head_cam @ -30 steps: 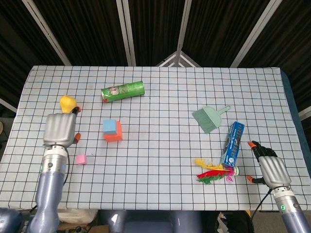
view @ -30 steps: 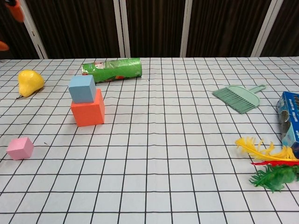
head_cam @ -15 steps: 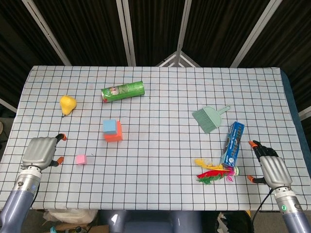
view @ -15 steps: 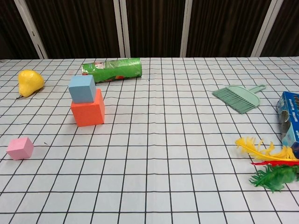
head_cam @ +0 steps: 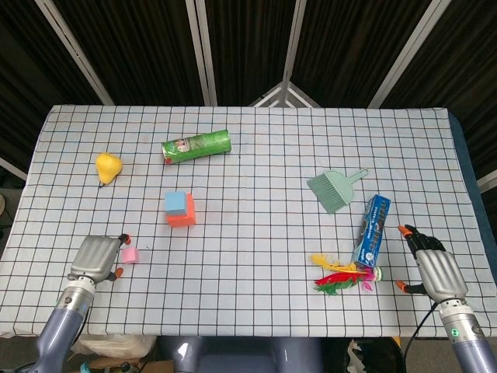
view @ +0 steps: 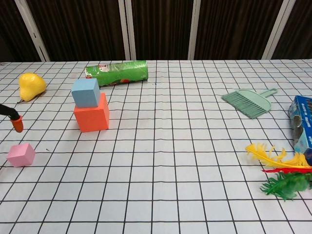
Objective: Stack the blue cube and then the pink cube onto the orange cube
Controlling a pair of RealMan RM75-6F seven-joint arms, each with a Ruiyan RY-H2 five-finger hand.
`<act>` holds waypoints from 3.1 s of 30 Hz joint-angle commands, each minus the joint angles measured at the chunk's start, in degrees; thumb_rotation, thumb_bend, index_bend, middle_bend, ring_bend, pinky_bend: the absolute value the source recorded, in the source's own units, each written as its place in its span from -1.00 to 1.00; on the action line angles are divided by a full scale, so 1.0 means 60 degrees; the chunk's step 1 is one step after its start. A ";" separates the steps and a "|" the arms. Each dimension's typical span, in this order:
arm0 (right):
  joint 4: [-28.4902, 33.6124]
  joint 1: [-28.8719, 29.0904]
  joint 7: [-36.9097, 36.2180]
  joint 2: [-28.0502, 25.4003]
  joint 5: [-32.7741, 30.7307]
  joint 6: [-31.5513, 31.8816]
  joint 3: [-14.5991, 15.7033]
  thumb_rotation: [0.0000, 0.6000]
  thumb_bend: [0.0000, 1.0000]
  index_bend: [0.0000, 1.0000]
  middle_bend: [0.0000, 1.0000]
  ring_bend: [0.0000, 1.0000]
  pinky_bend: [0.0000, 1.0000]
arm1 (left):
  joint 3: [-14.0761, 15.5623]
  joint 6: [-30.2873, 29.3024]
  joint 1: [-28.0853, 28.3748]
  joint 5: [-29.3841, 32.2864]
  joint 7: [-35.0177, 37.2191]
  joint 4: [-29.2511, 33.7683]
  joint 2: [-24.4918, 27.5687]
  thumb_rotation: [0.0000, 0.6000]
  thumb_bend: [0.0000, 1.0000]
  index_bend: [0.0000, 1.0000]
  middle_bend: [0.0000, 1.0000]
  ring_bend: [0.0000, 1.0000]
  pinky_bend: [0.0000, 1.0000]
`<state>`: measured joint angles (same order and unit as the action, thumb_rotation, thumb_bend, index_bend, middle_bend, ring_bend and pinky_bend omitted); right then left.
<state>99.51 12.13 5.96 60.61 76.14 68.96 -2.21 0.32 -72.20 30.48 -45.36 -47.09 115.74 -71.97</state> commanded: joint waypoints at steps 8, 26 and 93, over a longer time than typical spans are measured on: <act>-0.0033 0.0025 -0.0110 -0.0039 -0.0043 -0.0107 0.0005 1.00 -0.62 -0.95 -0.81 -0.68 -0.70 | 0.0130 -0.1286 -0.0297 -0.0376 -0.0339 -0.0619 -0.0977 1.00 -0.39 -0.38 0.90 0.53 0.40; -0.0026 0.0087 -0.0260 -0.0095 -0.0063 -0.0303 0.0041 1.00 -0.62 -0.95 -0.81 -0.68 -0.70 | 0.0213 -0.2203 -0.0861 -0.1073 -0.0707 -0.1860 -0.2270 1.00 -0.39 -0.34 0.90 0.54 0.42; 0.0084 0.0304 -0.0305 -0.0149 -0.0138 -0.0731 0.0163 1.00 -0.62 -0.92 -0.81 -0.68 -0.70 | -0.1841 -0.2515 -0.0315 -0.1441 -0.2012 0.0855 -0.0772 1.00 -0.18 -0.13 0.91 0.56 0.44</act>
<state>100.03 13.96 4.15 59.73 75.33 64.58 -1.23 -8.15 -86.62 26.59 -56.35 -55.97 118.67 -77.72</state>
